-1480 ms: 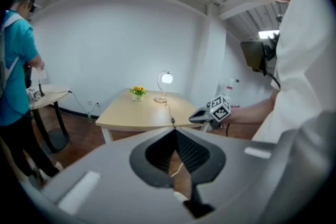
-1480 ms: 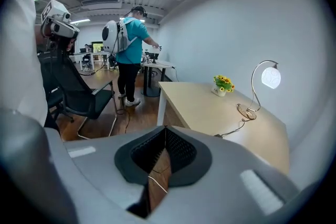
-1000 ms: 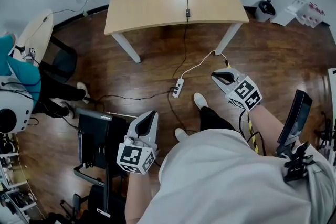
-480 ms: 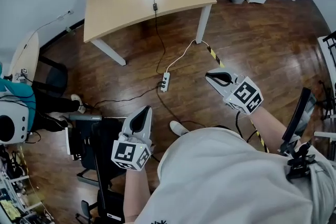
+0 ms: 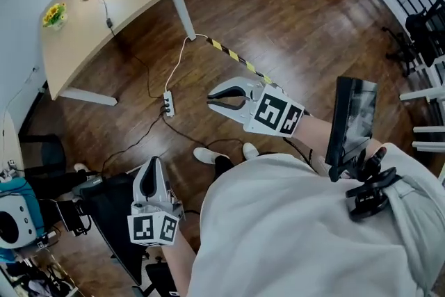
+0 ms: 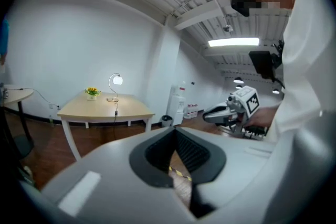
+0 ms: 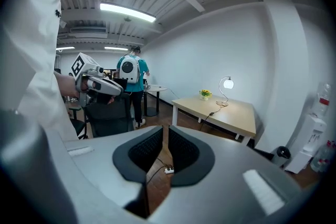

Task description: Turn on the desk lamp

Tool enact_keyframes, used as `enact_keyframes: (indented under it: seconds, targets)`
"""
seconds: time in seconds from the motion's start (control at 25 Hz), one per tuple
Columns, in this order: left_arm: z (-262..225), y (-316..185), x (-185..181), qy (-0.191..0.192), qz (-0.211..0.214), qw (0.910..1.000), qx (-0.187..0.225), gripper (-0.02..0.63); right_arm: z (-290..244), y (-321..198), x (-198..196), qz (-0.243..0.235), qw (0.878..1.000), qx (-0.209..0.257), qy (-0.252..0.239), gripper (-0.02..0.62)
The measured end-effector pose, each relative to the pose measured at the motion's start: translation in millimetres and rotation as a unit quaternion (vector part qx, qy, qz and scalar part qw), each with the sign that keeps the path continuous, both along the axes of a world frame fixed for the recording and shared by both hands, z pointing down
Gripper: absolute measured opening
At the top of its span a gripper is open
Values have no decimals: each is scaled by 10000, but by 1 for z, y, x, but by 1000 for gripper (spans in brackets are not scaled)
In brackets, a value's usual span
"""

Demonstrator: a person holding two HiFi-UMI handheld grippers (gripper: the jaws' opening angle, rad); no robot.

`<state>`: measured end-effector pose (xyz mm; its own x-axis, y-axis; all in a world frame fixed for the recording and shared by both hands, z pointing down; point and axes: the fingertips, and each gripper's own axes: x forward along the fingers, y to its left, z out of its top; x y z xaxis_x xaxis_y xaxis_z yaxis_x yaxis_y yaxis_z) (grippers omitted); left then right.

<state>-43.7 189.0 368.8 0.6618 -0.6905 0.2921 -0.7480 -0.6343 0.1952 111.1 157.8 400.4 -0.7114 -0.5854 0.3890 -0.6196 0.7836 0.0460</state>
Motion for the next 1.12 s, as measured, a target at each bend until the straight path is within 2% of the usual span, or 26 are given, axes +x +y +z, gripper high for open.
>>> enact_keyframes:
  seconds: [0.2, 0.52, 1.12]
  targets:
    - [1, 34, 29, -85, 163, 9998, -103, 17, -9, 33, 20, -12, 10000, 14, -50, 55]
    - [5, 73, 52, -174, 259, 9994, -129, 17, -17, 70, 31, -156, 9997, 143, -105, 72]
    - [6, 82, 78, -232, 514, 9984, -98, 17, -30, 88, 50, -137, 9993, 329, -94, 87]
